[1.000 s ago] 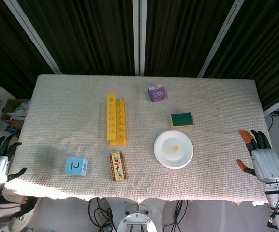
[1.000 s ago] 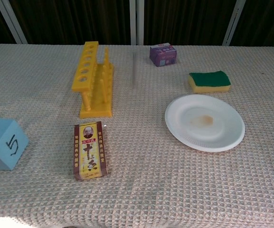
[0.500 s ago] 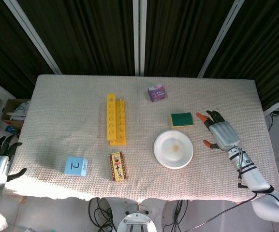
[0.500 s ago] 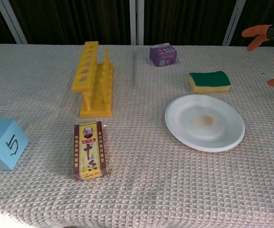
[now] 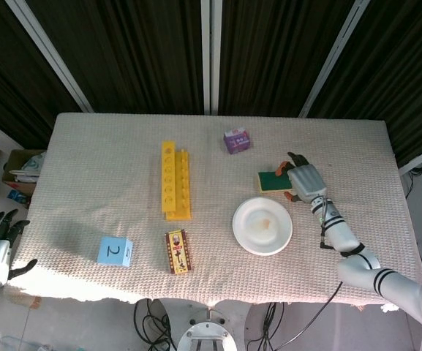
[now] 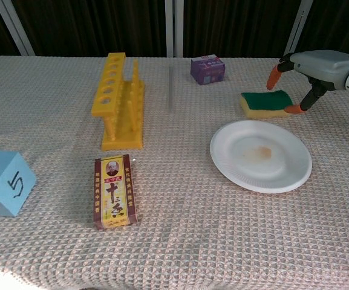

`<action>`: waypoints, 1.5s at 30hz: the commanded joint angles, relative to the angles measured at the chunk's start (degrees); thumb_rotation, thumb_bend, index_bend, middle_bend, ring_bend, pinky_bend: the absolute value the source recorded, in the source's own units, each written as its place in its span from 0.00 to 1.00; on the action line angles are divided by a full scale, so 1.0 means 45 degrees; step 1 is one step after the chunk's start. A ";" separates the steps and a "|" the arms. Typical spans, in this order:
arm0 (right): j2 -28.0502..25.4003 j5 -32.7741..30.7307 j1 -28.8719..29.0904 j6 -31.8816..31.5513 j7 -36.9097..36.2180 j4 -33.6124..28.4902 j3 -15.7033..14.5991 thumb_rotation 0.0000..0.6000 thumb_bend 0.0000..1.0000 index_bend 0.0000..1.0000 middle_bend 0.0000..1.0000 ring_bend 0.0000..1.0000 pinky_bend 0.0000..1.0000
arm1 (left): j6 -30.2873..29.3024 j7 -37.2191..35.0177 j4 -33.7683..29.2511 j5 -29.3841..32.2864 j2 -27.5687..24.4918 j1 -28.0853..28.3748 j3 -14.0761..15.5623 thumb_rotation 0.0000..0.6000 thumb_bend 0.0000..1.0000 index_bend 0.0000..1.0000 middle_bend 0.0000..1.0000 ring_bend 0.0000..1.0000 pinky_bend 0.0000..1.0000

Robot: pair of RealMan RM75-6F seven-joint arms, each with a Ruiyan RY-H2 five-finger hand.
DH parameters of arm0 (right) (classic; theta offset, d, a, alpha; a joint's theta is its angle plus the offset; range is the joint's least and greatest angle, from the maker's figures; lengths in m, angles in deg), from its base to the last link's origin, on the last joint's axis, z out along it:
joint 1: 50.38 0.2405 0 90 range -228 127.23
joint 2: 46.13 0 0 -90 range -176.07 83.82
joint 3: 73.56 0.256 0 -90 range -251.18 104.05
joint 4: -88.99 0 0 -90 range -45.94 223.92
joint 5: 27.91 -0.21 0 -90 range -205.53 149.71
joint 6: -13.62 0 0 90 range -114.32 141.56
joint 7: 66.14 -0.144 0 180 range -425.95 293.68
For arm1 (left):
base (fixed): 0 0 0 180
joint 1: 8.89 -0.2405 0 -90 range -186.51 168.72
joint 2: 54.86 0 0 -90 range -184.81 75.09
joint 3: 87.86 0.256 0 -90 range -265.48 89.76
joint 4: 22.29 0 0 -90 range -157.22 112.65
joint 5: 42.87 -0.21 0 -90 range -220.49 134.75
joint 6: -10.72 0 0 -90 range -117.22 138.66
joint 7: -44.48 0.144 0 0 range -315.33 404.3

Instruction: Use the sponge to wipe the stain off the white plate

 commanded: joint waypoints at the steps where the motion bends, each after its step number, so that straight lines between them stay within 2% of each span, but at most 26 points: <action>1: 0.0612 0.0480 0.0167 -0.0305 -0.0743 0.1028 -0.0377 1.00 0.15 0.39 0.25 0.04 0.12 | 0.0011 0.0017 -0.0033 -0.0028 -0.0008 0.0001 0.0001 1.00 0.09 0.23 0.07 0.05 0.15; 13: 0.1464 0.0938 0.0336 -0.0691 -0.1903 0.2796 -0.0811 1.00 0.15 0.40 0.26 0.04 0.12 | 0.0209 0.0067 -0.0109 0.0069 -0.0039 0.0061 -0.0051 1.00 0.09 0.23 0.07 0.05 0.15; 20: 0.2131 0.1135 0.0590 -0.0774 -0.2281 0.3887 -0.0958 1.00 0.20 0.39 0.30 0.10 0.16 | 0.0277 0.0016 -0.0067 0.0135 -0.0033 0.0068 -0.0076 1.00 0.09 0.23 0.07 0.05 0.15; 27: 0.2779 0.1289 0.0761 -0.0883 -0.2893 0.4924 -0.1089 1.00 0.36 0.48 0.38 0.19 0.22 | 0.0270 -0.0061 -0.0044 0.0150 -0.0081 0.0037 -0.0077 1.00 0.09 0.23 0.07 0.05 0.15; 33: 0.3068 0.1625 0.0725 -0.1499 -0.3688 0.5770 -0.1314 1.00 0.52 0.66 0.48 0.28 0.27 | 0.0208 -0.0124 -0.0055 0.0102 -0.0131 -0.0027 -0.0040 1.00 0.09 0.23 0.07 0.05 0.14; 40: 0.2311 0.2490 0.0545 -0.3050 -0.3943 0.5848 -0.1866 1.00 0.55 0.70 0.51 0.30 0.27 | 0.0204 -0.0074 -0.0153 0.0094 -0.0195 -0.0047 -0.0035 1.00 0.09 0.23 0.07 0.05 0.15; 45: 0.0501 0.3967 0.0491 -0.4972 -0.3193 0.4123 -0.2754 1.00 0.56 0.74 0.51 0.31 0.27 | 0.0231 0.0098 -0.0314 0.0079 -0.0239 0.0022 -0.0094 1.00 0.09 0.23 0.07 0.05 0.15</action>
